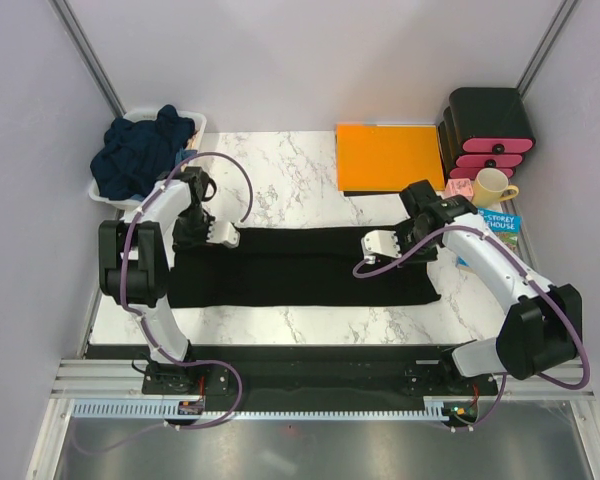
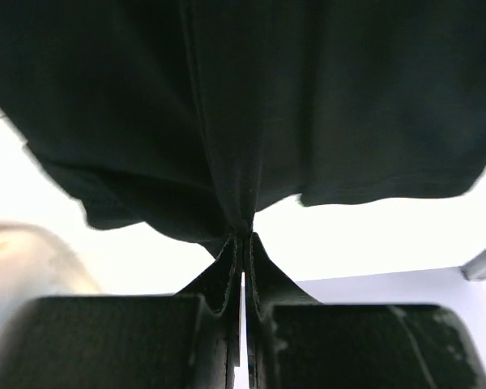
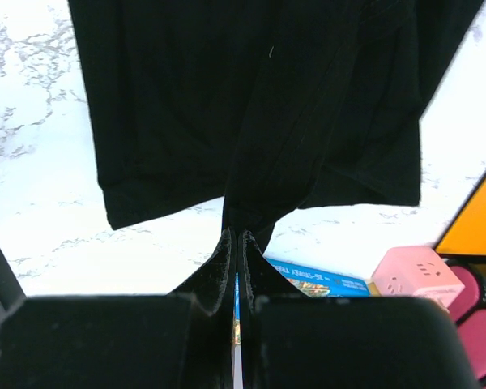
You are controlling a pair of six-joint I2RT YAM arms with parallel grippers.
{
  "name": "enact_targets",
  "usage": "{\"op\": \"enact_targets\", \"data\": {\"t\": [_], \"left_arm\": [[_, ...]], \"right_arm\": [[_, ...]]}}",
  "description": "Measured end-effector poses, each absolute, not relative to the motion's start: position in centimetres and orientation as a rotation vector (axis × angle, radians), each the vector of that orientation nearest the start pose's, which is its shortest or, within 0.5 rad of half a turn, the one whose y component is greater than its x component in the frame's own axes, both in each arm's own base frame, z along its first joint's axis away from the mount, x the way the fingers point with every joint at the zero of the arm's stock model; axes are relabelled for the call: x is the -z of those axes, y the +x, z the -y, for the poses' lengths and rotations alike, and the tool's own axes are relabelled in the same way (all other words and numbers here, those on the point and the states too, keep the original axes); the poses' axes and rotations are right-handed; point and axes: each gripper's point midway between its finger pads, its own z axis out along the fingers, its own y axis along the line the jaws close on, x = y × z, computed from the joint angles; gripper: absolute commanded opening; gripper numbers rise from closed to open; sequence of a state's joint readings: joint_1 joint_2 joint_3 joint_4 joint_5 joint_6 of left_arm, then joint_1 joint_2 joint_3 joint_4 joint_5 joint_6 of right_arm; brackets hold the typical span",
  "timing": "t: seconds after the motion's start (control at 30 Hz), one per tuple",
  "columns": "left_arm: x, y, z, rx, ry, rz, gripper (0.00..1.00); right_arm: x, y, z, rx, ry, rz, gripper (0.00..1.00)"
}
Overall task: Fold and stack the t-shirts
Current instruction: Fold the tshirt
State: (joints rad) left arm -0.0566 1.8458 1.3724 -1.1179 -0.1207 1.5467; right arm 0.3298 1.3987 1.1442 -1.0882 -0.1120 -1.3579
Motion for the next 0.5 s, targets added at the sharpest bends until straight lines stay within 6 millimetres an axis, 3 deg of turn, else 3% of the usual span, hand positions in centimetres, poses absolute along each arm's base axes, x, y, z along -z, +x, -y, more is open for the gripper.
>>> {"op": "enact_targets", "data": {"t": [0.17,0.5], "left_arm": [[-5.8,30.9,-4.5,0.021,-2.164,2.049,0.02],[-5.9,30.2,-4.5,-0.009,-2.154,2.029,0.02]], "right_arm": [[-11.2,25.9,-6.7,-0.008,-2.200,-1.917,0.00],[-10.3,25.2,-6.7,-0.029,-2.244,-1.908,0.00]]}}
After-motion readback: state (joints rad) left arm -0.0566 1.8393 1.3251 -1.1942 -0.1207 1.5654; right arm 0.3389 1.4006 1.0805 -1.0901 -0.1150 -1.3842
